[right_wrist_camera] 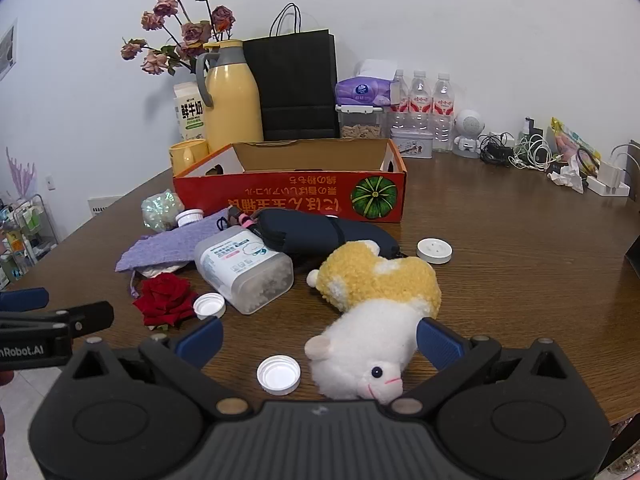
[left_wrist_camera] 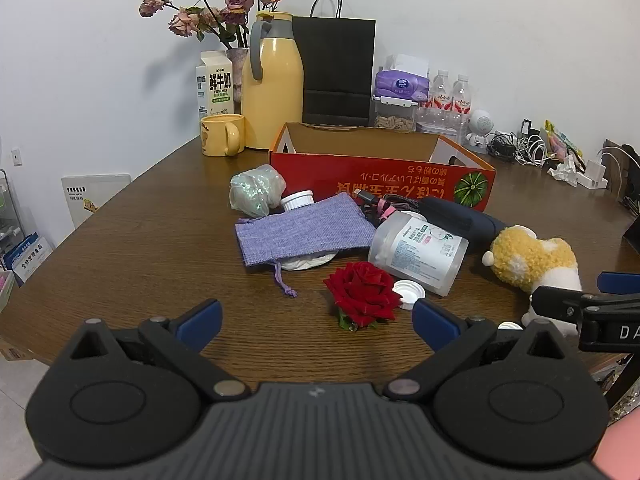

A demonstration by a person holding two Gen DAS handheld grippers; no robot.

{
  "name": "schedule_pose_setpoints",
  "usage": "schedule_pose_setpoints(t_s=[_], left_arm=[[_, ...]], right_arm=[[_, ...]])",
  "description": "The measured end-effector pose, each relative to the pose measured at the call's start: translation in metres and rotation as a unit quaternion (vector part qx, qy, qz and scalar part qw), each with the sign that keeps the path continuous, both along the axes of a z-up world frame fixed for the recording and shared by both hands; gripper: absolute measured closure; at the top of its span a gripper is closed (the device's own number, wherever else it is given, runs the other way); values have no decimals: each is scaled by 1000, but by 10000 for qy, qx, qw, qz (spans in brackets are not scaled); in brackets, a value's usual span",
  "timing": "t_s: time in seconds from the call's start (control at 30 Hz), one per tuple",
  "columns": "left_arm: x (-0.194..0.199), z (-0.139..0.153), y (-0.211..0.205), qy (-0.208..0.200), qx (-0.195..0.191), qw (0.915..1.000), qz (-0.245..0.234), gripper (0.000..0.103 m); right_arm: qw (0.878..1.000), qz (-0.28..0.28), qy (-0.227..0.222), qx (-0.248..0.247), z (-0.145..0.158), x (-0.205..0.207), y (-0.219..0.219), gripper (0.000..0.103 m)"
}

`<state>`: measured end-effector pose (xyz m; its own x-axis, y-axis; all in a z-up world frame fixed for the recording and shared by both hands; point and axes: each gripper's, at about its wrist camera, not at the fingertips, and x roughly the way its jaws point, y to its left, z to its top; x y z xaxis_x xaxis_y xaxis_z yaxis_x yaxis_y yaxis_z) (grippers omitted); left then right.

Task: Organize objects

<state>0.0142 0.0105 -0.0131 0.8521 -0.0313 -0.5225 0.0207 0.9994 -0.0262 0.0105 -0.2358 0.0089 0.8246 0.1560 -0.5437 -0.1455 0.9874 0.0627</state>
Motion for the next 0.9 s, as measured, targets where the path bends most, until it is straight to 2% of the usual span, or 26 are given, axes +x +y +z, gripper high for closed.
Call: schedule_pose_setpoints(t_s=[0.9], left_arm=[[1,-3,1,17,-24,10000,-21,0]], right_arm=[[10000,7,32,17,-3,2,1,0]])
